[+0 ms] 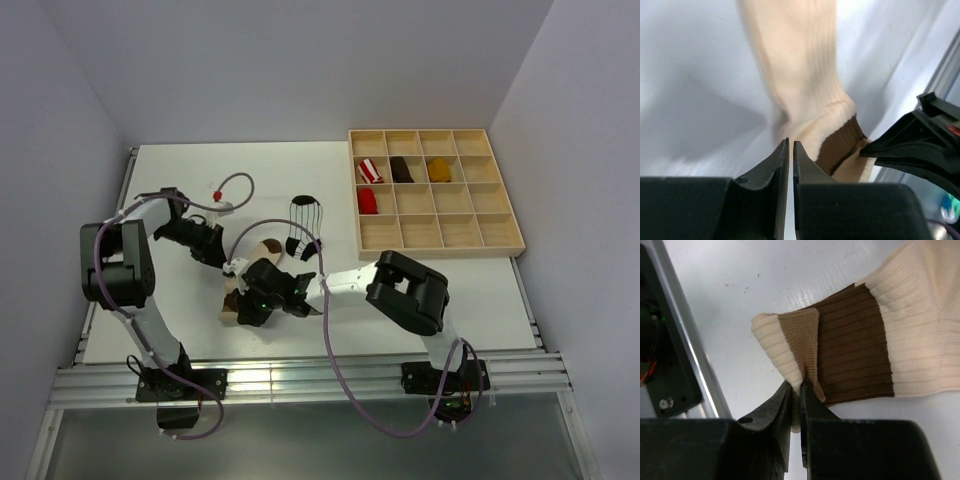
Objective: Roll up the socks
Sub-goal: Roll the sock at the center of the board.
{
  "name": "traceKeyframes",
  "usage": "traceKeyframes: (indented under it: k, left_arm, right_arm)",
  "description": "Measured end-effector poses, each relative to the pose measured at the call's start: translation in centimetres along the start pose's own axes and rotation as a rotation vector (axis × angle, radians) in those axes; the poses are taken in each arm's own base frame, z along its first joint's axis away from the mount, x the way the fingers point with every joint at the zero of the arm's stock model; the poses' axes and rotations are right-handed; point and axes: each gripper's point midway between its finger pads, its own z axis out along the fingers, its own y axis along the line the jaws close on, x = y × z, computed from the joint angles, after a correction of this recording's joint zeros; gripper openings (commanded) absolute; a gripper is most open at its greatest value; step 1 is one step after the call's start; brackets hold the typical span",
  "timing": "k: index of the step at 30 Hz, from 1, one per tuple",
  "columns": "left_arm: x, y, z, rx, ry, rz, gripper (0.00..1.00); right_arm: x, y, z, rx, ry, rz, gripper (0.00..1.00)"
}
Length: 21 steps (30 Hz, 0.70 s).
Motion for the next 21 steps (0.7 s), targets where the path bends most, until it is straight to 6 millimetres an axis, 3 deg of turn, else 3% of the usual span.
traceKeyframes:
  k: [6,9,21]
  left_arm:
    - [-1.8,1.6,-5.2,-0.111,-0.188,0.012,0.17]
    - [-2.0,1.5,-6.6,-0.149,-0.213,0.074,0.22]
    - [1.5,-2.4,-5.1,-0.105,-0.143,0.343,0.43]
  right_arm:
    - [-0.4,-0.5,0.1,-0.078,0.070,0.115,0.00]
    - [-1.1,-0.9,0.5,-0.119,0.112,0.185,0.00]
    - [-1.3,-2.6,0.0,-0.255,0.202,0.424,0.00]
